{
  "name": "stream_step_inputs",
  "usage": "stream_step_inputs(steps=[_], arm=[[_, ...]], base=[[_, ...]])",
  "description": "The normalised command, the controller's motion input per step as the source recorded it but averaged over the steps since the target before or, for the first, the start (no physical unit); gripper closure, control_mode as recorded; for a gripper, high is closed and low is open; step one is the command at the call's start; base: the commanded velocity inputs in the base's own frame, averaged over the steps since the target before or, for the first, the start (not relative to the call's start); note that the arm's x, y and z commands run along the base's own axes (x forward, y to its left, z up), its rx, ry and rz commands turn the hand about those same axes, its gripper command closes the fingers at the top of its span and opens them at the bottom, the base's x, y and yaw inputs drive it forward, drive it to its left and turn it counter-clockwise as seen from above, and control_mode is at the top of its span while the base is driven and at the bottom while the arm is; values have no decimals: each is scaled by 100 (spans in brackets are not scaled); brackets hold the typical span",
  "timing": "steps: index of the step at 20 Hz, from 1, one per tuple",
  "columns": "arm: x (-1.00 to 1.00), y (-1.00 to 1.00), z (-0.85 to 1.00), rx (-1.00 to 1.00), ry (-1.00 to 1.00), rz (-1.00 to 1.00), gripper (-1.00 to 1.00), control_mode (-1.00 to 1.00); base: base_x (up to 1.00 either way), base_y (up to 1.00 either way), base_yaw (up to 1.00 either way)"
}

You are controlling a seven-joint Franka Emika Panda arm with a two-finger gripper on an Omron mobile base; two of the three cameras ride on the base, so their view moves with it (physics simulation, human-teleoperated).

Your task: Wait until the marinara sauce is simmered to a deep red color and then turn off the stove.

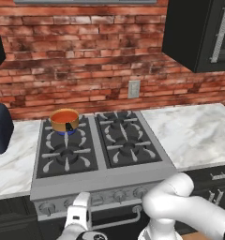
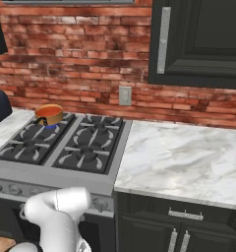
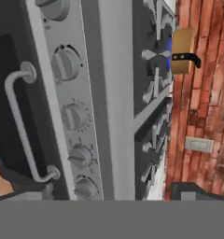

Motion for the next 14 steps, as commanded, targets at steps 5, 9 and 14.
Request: stream_step_inputs(steps=[5, 9, 14], arm=[[0, 9, -52, -5, 0, 15, -100, -100], [0, 13, -49, -2, 0, 16, -100, -100], [10, 18, -35, 0, 0, 13, -100, -100]], base=[[0, 0, 0], [0, 0, 0], [0, 0, 0]])
